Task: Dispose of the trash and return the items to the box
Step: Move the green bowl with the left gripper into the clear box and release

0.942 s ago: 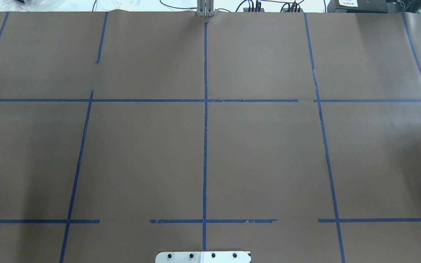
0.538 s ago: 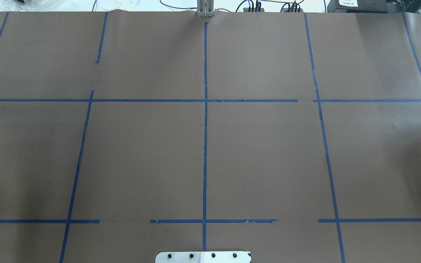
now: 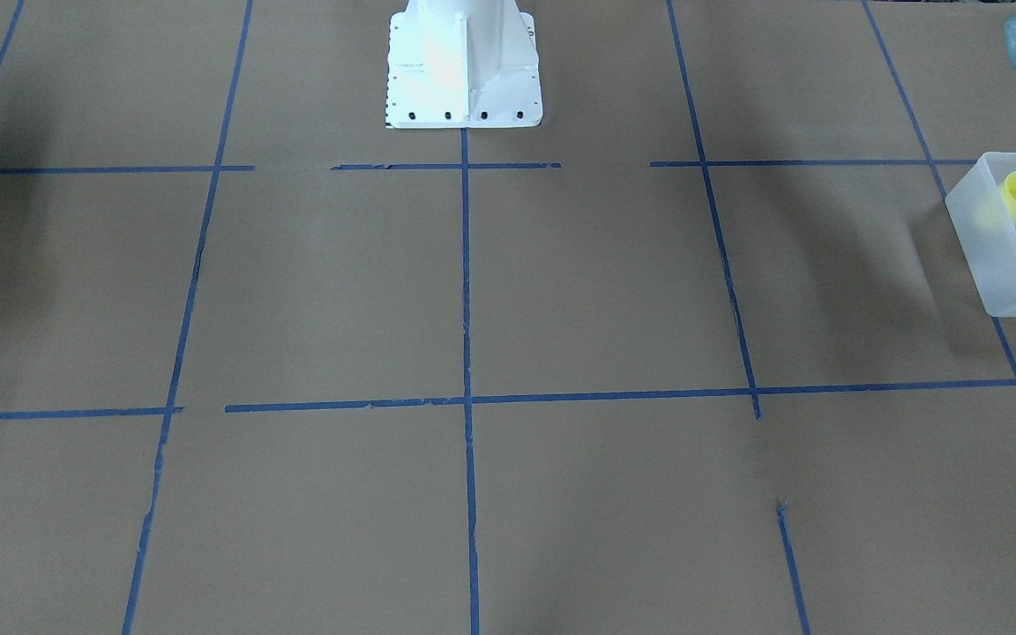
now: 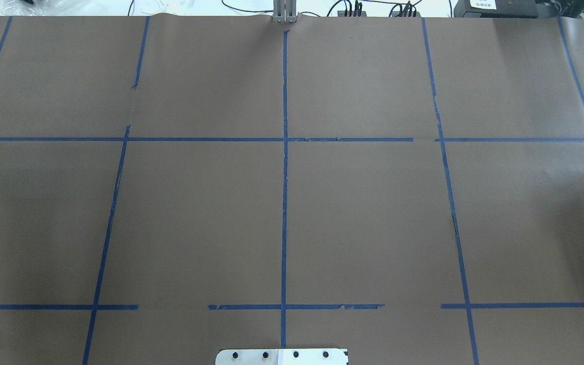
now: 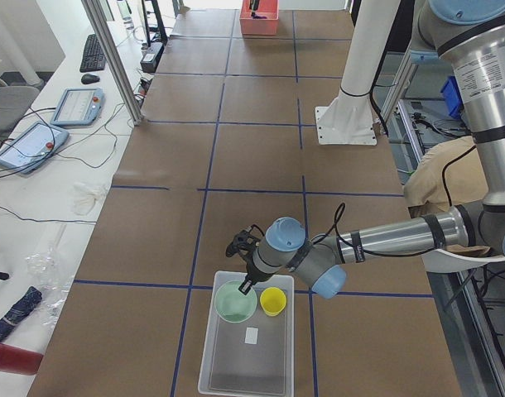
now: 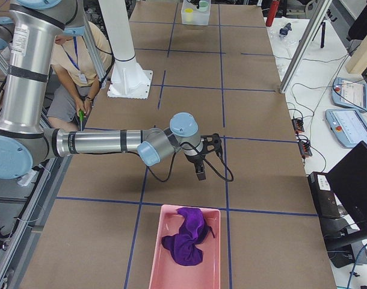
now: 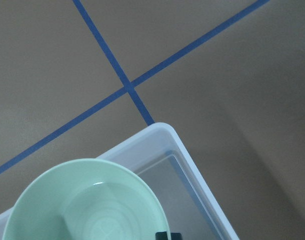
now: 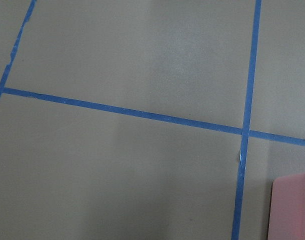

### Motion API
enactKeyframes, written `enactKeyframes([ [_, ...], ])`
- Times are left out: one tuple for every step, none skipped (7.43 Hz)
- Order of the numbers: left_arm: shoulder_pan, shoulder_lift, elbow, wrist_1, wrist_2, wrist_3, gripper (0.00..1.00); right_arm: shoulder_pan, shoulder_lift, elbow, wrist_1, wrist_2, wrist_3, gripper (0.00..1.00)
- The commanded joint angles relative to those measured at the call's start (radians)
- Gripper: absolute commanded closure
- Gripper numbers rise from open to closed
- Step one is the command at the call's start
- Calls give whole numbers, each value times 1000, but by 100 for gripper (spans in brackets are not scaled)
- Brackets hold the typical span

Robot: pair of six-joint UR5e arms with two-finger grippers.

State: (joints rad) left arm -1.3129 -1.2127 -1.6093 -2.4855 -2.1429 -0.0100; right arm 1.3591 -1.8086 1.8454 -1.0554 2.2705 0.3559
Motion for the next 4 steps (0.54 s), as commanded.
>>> enactKeyframes([
  [4,-2,2,0,0,-21,55,0,0,0,2,0,0,0],
  [7,-7,-1,-1,0,-13,7,-2,0,0,0,0,0,0],
  [7,-10,-4,-1,-2,-21,0,-3,3,0,0,0,2,0],
  [7,-18,-24,10,-20,-27,0,-8,6,0,-2,-5,2,0],
])
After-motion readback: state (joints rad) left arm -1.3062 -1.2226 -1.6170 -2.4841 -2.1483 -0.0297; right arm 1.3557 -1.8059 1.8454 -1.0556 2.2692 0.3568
